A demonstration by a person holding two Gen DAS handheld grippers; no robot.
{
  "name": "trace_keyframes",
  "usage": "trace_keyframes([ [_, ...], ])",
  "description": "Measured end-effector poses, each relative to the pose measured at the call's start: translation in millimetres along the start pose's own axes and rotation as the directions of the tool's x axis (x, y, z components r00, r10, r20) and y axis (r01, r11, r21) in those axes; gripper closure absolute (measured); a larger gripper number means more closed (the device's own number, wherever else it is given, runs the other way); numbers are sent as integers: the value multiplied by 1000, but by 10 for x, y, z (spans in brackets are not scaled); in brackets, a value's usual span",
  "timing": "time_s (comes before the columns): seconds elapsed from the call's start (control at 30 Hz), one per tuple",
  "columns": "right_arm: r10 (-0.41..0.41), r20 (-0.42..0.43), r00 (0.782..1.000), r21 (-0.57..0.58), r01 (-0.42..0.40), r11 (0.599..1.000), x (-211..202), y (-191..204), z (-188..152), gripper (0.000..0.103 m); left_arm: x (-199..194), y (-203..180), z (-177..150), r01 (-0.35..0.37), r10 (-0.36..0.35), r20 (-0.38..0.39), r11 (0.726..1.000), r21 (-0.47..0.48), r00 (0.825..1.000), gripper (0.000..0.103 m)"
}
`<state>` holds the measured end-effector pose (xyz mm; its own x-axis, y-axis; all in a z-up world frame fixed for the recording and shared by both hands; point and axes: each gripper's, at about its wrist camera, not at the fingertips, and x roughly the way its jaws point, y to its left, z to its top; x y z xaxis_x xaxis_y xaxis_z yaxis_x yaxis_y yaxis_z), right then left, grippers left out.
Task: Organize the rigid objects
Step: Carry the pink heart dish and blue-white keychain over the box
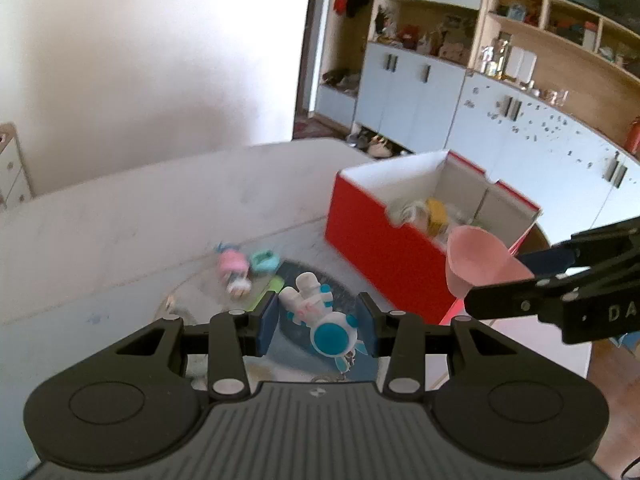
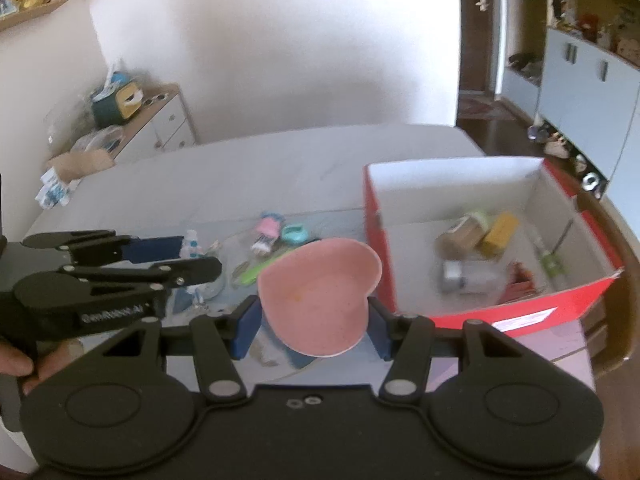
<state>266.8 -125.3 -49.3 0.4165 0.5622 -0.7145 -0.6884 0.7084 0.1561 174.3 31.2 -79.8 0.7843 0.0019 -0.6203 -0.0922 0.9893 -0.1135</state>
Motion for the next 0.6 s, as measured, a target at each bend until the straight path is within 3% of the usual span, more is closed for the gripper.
trace_keyframes([
  [0.3,-66,52,996,38,64,997,-170,-353,168,48,-19,-277,520,82,-84,37,994,67,996,61],
  [0.6,-125,71,990,72,119,990,-102,-746,340,48,219,-735,929,150,-154,8,974,171,988,61],
])
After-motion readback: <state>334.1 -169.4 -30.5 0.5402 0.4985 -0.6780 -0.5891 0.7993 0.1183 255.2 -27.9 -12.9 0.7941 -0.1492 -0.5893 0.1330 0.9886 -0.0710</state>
